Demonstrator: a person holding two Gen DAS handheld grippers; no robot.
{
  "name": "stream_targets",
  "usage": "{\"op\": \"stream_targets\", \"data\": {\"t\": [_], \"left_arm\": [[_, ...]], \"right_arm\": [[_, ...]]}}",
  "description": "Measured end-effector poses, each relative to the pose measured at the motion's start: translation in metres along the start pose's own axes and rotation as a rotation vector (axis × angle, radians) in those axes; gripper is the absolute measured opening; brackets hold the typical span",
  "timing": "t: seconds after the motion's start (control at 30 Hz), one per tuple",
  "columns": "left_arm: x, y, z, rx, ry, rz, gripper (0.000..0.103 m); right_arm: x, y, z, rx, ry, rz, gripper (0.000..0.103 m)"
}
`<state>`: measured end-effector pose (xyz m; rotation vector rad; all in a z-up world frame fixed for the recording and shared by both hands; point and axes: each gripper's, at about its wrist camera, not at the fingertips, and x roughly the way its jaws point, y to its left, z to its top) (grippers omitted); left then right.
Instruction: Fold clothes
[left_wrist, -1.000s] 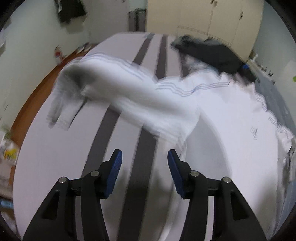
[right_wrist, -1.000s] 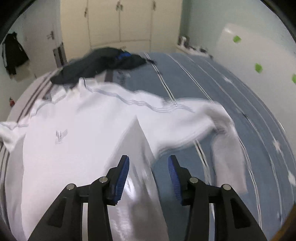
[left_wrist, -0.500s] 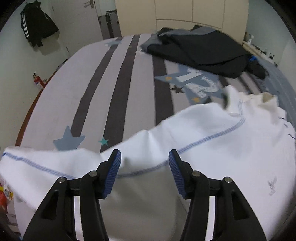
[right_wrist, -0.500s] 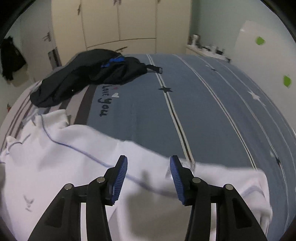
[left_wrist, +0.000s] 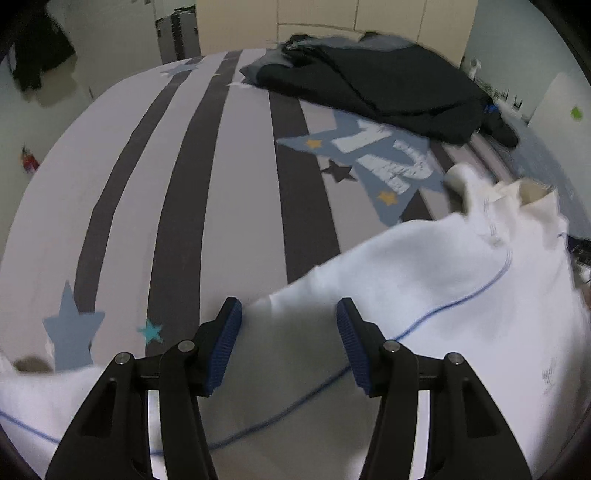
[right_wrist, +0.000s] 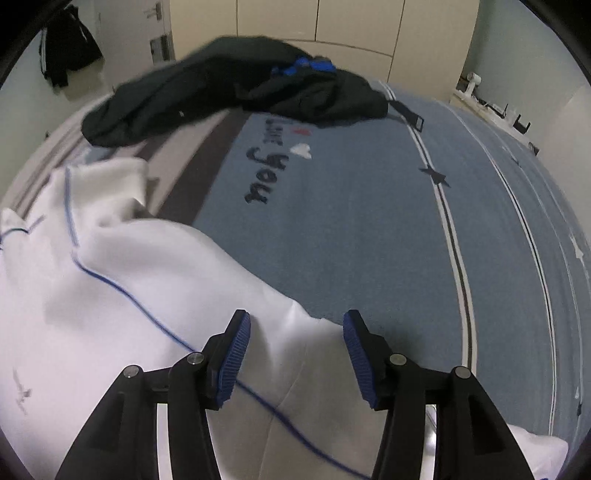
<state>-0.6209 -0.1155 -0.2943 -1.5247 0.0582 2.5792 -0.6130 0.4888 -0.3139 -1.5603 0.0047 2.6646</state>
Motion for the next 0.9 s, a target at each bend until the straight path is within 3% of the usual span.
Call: {"op": "stream_targets", "data": {"t": [0.07, 0.2, 0.23, 0.27, 0.33, 0.4, 0.43, 0.47, 0.67, 0.9], "left_arm": [[0.008, -0.001, 0.0, -0.002, 0.016, 0.004, 0.051], [0.025, -0.003, -0.001, -0.007, 0.048, 0.012, 0.053], [0.025, -0.006, -0.001, 0.003, 0.045, 0.016, 0.044], [0.024, -0.011, -0.001, 0.03, 0.042, 0.017, 0.025], [0.025, -0.024, 0.0, 0.108, 0.048, 0.074, 0.006], [0.023, -0.029, -0.001, 0.138, 0.047, 0.112, 0.003], [0.019, -0.026, -0.002, 0.125, 0.041, 0.118, 0.003], [0.016, -0.023, -0.003, 0.111, 0.035, 0.124, 0.003], [-0.004, -0.006, -0.012, 0.03, 0.002, 0.16, 0.003], [-0.017, 0.004, -0.024, -0.046, -0.031, 0.197, 0.003]], "right_arm": [[0.008, -0.001, -0.004, 0.018, 0.021, -0.01, 0.05], [0.018, -0.016, -0.011, 0.107, 0.034, -0.036, 0.079], [0.02, -0.019, -0.013, 0.119, 0.038, -0.026, 0.079], [0.019, -0.02, -0.014, 0.121, 0.039, -0.015, 0.079], [0.018, -0.019, -0.014, 0.111, 0.043, 0.003, 0.069], [0.016, -0.013, -0.012, 0.067, 0.048, 0.027, 0.037], [0.014, -0.01, -0.01, 0.041, 0.052, 0.026, 0.031], [0.013, -0.008, -0.009, 0.024, 0.051, 0.016, 0.004], [0.0, -0.019, -0.01, 0.018, 0.026, -0.024, 0.005], [-0.003, -0.035, -0.027, 0.117, 0.0, -0.054, 0.005]]}}
